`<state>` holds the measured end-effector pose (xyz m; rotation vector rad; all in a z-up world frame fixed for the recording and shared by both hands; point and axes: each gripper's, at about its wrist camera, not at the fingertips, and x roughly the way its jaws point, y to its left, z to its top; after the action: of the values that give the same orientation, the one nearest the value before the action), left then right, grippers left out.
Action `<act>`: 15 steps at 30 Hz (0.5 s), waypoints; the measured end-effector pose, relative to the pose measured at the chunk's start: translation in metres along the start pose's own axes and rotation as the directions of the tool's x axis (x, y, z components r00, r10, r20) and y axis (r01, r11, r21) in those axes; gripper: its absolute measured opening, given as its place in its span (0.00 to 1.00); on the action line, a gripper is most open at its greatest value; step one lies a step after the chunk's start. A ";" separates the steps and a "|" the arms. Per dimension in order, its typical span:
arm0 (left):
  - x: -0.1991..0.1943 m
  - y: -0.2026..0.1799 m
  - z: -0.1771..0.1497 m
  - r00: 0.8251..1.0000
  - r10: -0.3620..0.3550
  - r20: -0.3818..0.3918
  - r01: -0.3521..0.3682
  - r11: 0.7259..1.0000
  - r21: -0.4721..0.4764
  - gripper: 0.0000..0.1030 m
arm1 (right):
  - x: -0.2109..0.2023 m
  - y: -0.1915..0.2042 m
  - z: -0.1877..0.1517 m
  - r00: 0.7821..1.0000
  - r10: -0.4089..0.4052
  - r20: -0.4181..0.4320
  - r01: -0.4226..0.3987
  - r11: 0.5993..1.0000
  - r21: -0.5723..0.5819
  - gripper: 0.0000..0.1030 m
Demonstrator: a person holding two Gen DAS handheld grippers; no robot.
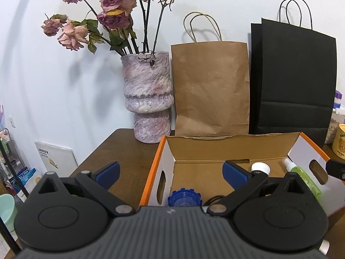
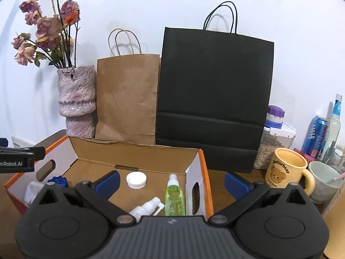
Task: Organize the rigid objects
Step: 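Withdraw both grippers from the box toward the cable and adapter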
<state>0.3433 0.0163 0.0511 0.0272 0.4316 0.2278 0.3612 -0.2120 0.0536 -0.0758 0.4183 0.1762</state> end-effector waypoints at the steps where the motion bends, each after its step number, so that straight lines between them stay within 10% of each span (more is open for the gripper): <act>1: -0.003 0.000 -0.002 1.000 -0.002 0.003 0.002 1.000 -0.001 1.00 | -0.004 -0.001 -0.002 1.000 -0.002 0.003 0.002 1.000 -0.002 1.00; 15: -0.046 0.004 -0.031 1.000 -0.018 0.015 0.018 1.000 0.003 1.00 | -0.054 -0.011 -0.030 1.000 -0.014 0.013 0.014 1.000 -0.015 1.00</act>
<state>0.2884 0.0093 0.0419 0.0278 0.4170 0.2088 0.3029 -0.2347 0.0489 -0.0921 0.4040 0.1659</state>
